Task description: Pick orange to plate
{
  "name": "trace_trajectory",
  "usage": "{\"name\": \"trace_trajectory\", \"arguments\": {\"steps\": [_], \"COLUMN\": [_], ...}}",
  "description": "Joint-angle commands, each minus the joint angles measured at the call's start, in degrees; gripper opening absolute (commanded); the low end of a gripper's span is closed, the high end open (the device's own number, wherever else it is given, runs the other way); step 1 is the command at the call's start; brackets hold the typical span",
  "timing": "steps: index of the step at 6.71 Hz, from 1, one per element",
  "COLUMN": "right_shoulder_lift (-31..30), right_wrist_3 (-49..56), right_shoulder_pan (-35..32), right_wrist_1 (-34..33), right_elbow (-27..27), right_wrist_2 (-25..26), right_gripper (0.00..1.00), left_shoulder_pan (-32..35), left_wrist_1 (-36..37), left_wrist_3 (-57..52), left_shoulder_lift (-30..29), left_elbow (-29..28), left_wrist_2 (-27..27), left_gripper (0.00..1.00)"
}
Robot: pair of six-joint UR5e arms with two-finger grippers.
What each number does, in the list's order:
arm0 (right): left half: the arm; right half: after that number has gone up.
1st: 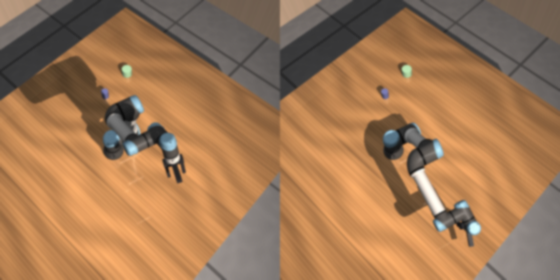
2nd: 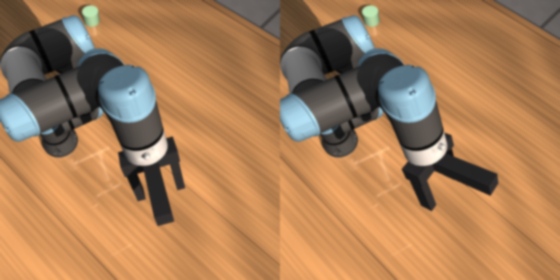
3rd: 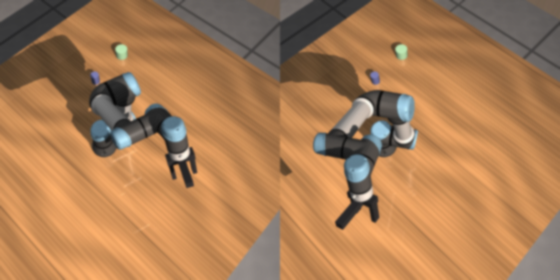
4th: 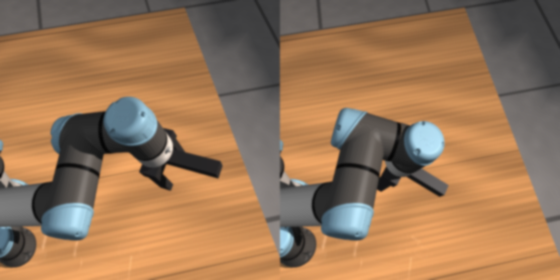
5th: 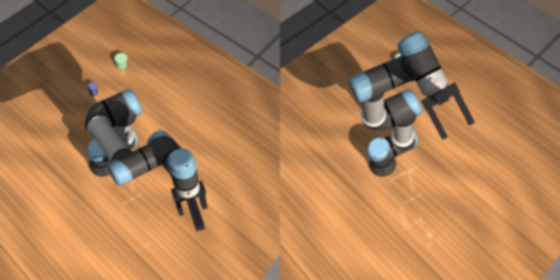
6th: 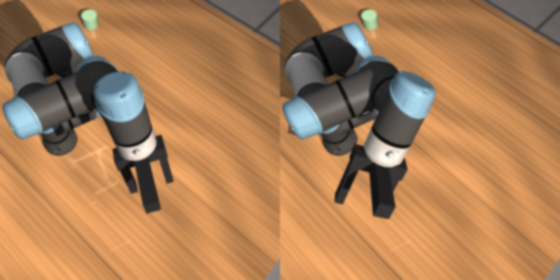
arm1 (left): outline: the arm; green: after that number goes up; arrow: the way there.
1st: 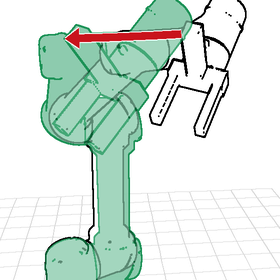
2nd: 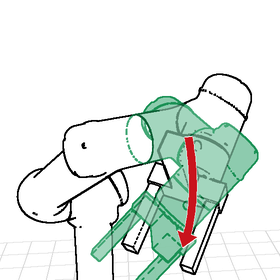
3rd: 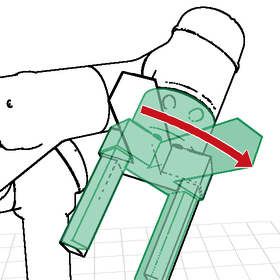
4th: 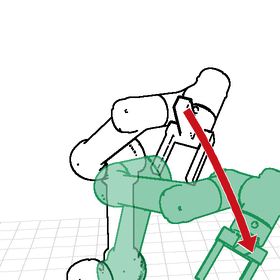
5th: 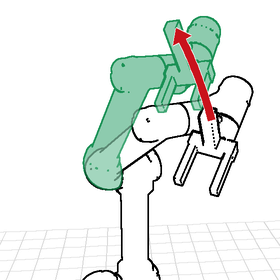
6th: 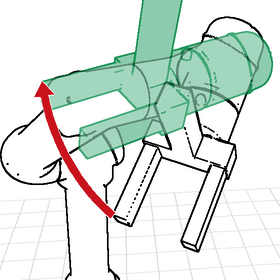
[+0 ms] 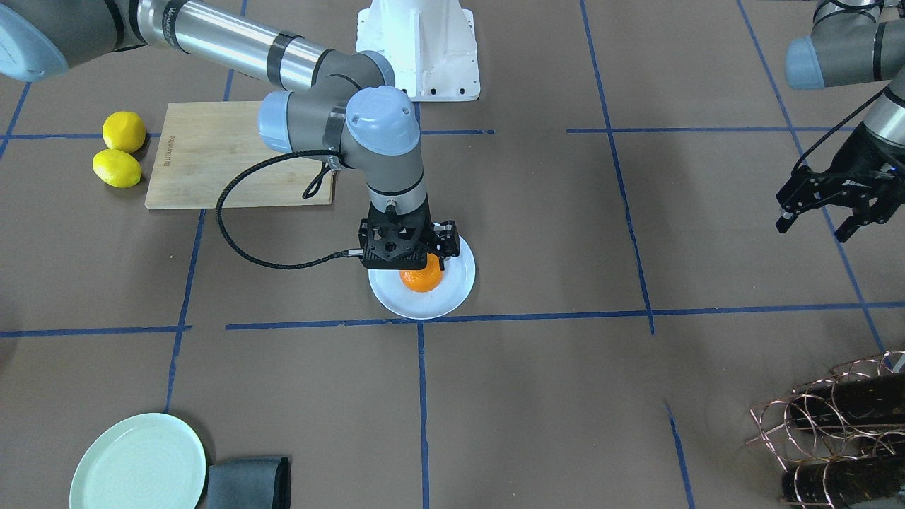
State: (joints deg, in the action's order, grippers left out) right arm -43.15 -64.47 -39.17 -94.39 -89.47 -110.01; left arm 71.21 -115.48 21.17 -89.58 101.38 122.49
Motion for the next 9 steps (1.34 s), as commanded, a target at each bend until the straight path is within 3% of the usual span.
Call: {"name": "trace_trajectory", "arguments": {"steps": [1, 3, 5, 9], "right_shoulder_lift": [-14.51, -23.16, -31.25, -36.74], "right_wrist_3": [15.79, 30.12, 48.2, 77.95], "right_shoulder_pan": [-10.08, -20.89, -32.4, -47.89], "right_wrist_1": [-5.54, -5.11, -5.36, -4.93], "right_elbow": [-16.72, -18.89, -18.02, -0.04], "right_wrist_2": [-6.93, -15.27, -21.19, -26.74], "right_gripper": [1.0, 1.0, 1.0, 1.0], "left_shoulder_pan": [8.12, 16.02, 18.69, 19.23], "left_wrist_1": [12.69, 23.13, 28.72, 28.3], "left_wrist_3": [-17.06, -29.18, -33.04, -33.13], "left_shoulder_lift": [-0.5, -0.5, 1.07, 2.75], "left_elbow": [-0.05, -0.04, -1.79, -4.44], "left_wrist_2": [2.31, 4.32, 12.22, 14.54], "left_gripper": [1.0, 1.0, 1.0, 1.0]}}
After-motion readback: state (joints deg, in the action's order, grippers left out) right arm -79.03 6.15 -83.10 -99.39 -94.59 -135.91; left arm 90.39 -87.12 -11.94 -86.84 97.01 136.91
